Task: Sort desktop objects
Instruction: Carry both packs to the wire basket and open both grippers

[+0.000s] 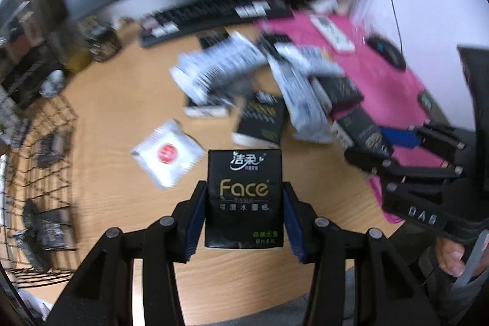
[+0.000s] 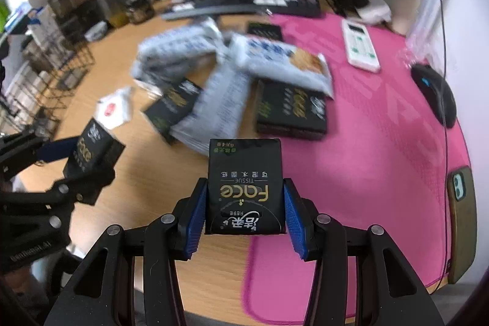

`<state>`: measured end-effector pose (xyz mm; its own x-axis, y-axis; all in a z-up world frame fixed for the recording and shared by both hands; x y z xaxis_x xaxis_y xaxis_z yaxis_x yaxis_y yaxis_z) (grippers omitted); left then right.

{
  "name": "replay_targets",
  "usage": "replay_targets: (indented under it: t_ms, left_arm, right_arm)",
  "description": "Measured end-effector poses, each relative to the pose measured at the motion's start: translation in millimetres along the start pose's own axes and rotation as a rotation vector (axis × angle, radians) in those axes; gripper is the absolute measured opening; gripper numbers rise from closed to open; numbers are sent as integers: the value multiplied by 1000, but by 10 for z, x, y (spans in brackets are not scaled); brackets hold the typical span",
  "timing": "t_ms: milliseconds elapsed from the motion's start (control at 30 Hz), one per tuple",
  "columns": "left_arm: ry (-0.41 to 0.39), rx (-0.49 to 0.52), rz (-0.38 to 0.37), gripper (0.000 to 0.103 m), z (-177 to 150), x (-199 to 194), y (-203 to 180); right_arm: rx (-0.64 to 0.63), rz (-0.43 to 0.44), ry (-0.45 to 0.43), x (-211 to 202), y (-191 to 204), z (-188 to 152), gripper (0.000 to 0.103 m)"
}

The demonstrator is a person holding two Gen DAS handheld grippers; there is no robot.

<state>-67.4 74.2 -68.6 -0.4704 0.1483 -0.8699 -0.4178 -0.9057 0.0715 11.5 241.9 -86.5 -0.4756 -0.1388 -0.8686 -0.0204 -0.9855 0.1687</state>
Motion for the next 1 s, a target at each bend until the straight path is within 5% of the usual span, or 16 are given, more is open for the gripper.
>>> replay_targets:
  t_ms: [533, 767, 1000]
  left_arm:
    - [-170, -374, 287, 52, -783, -1302, 1837]
    - [-137, -529, 336, 52, -1223, -1237, 2593]
    - [-99, -556, 324, 52, -1376, -1106, 2723]
  right_arm:
    - [-391, 276, -123, -530, 2474, 205, 47]
    - [-483, 361, -75, -311, 3404, 265, 47]
    - [-542, 333, -30, 21, 3760, 139, 47]
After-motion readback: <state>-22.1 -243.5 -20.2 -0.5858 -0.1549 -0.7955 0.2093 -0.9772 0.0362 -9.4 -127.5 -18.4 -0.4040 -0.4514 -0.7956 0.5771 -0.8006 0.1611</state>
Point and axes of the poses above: each gripper's, at about its wrist camera, not at the fingertips, and x roughly the way its jaws point, y to its left, z to its top, the point moved 4 cm from there along x, roughly the way its jaws point, and after that the axes turned 12 degrees about x, right-handed, at the moved point
